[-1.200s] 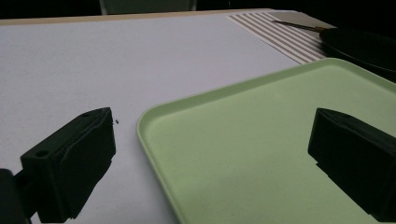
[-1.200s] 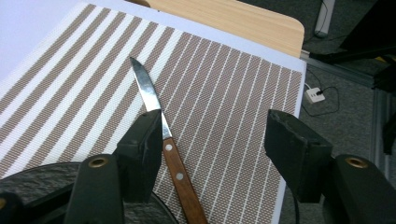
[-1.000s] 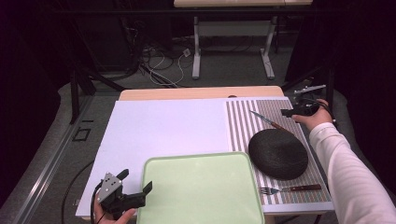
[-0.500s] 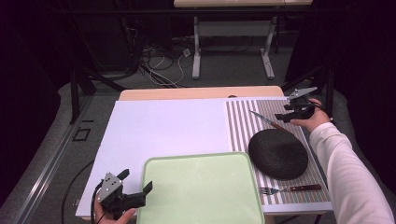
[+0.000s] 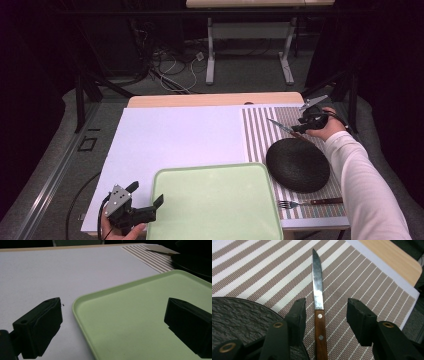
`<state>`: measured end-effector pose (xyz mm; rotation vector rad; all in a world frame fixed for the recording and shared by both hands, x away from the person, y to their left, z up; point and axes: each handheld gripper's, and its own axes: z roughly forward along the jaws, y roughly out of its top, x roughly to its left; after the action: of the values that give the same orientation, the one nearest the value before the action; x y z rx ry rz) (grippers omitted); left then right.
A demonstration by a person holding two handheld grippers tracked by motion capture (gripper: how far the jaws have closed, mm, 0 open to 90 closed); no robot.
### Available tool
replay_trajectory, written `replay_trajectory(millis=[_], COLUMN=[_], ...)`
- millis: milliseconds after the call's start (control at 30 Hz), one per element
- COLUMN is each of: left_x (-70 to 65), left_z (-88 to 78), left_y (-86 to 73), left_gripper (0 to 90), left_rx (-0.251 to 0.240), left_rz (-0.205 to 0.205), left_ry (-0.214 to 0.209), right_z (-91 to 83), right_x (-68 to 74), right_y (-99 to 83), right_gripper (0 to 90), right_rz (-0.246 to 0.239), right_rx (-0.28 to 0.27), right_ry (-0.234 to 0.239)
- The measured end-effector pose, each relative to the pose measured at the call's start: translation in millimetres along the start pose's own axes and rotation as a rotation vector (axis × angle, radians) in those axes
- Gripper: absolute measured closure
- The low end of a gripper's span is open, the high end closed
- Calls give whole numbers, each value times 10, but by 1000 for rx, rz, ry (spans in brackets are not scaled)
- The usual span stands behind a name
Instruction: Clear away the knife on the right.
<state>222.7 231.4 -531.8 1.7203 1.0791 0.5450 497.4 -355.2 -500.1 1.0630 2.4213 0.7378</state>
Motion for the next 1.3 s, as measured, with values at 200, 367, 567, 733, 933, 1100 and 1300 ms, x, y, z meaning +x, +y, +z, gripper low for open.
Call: replay_trajectory(millis=[200,367,567,733,933,1100,1300], left_x=[7,7,10,11,10,12,15], left_z=[-1,2,2,4,3,3,-4], left_y=[-3,-7,-10,-12,-13,-15,-18], left_gripper=[18,18,18,20,20,20,21], left_rx=[3,2,5,7,6,6,4], left_rz=[5,-3,-5,-9,-13,-14,-19], left_ry=[3,1,-1,-1,-2,-1,-2], right_z=[112,176,218,246,297,336,375], right_x=[-3,-9,-20,-37,-32,-26,1], right_y=[7,12,6,0,-3,-13,-26], right_gripper=[542,574,540,571,596,610,646], right_rz=[19,29,32,50,48,40,38], right_rx=[45,87,85,103,124,146,183], right_ry=[15,20,22,28,37,31,39])
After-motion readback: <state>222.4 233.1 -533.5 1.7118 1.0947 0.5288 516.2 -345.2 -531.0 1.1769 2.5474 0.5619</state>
